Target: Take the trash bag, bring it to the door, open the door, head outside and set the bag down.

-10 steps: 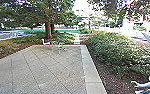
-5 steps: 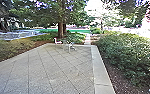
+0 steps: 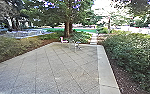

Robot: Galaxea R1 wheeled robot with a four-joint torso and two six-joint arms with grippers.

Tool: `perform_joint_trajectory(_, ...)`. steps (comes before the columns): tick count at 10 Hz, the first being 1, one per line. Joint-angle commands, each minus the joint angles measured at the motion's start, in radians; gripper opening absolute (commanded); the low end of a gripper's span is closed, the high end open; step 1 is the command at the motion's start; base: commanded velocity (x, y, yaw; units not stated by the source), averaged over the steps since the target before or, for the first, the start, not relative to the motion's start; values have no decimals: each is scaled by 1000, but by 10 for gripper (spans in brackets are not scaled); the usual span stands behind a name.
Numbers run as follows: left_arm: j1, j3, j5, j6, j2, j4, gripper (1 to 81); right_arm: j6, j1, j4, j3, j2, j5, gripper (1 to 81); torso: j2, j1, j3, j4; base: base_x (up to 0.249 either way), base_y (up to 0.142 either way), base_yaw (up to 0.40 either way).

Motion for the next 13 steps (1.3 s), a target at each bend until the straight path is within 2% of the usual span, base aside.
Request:
perform_joint_trajectory(1,-80,165,43,-2,-101,-21,10,-3,47,-6,4,6,-51,811,0,1,-90,0,0,0,0)
perform_joint_trajectory(3,-113,283,44,-14,-187,-44,10,-3,48,-6,7,6,-51,811,0,1,-149,0,0,0,0)
perform_joint_trajectory(5,-166,323,59,-31,-232,-70,10,-3,45,-6,5,6,-51,811,0,1,-215,0,0,0,0)
perform_joint_trajectory(6,-204,337,91,-44,-250,-79,10,-5,45,-6,4,4,-51,811,0,1,-208,0,0,0,0)
perform_joint_trajectory(7,-253,343,122,-73,-268,-86,10,-3,45,-6,4,4,-51,811,0,1,-184,0,0,0,0)
perform_joint_trajectory(9,-333,369,182,-103,-313,-89,10,-3,44,-4,4,4,-51,811,1,2,-207,0,0,0,0)
perform_joint_trajectory(13,-491,369,303,-107,-365,-136,10,-3,44,-3,2,3,-51,811,2,3,-209,0,0,0,0)
